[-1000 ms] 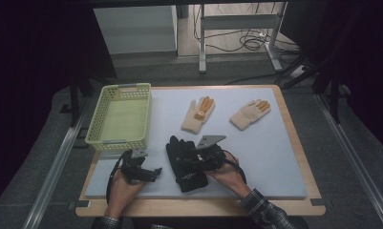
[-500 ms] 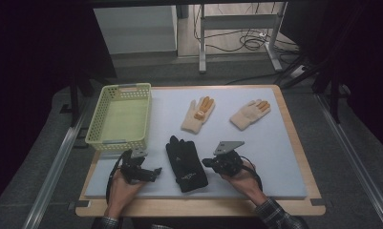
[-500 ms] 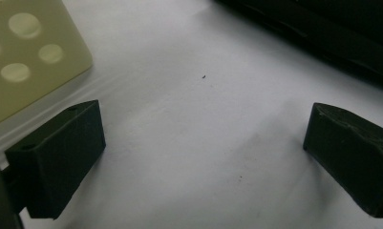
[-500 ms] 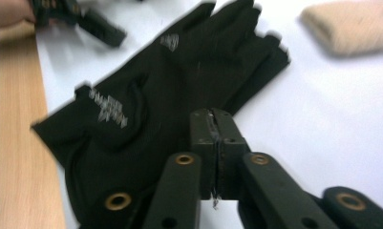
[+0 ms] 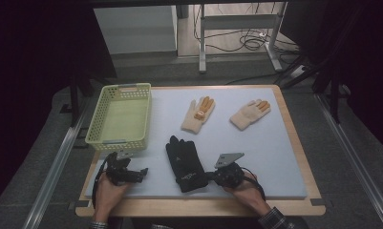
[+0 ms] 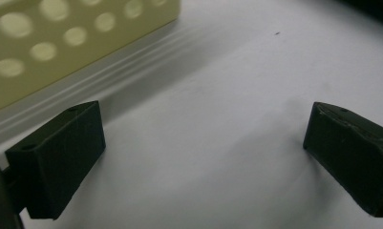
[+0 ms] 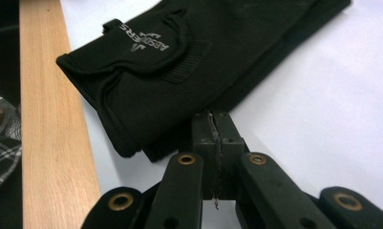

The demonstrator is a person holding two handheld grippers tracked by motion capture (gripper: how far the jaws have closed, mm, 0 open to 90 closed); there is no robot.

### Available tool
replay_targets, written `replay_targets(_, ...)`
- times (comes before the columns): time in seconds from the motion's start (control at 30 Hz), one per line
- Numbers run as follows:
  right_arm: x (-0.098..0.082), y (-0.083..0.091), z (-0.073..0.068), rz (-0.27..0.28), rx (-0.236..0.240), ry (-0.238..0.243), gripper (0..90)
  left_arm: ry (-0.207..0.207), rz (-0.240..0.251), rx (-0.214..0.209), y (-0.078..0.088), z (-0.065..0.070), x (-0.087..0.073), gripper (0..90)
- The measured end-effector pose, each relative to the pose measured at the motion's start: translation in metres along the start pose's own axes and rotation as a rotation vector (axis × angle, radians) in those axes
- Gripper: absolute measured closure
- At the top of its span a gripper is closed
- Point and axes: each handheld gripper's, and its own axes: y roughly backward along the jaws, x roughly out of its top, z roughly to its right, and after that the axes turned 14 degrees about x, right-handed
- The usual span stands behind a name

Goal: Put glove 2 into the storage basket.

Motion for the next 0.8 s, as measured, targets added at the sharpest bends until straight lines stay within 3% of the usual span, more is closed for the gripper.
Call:
replay_targets(0.1,0.004,-0.006,-0.002,-0.002,0.009,0.004,88.5,0.021,0.012,-0.013,0.0,-0.009,-0.006,0.9)
replay_targets(0.4,0.017,-0.026,-0.005,-0.002,0.039,0.017,88.5,0.015,0.013,-0.009,0.0,-0.011,-0.006,0.9)
replay_targets(0.8,0.038,-0.047,0.002,0.003,0.009,-0.001,88.5,0.017,0.012,-0.009,0.0,-0.013,-0.007,0.8)
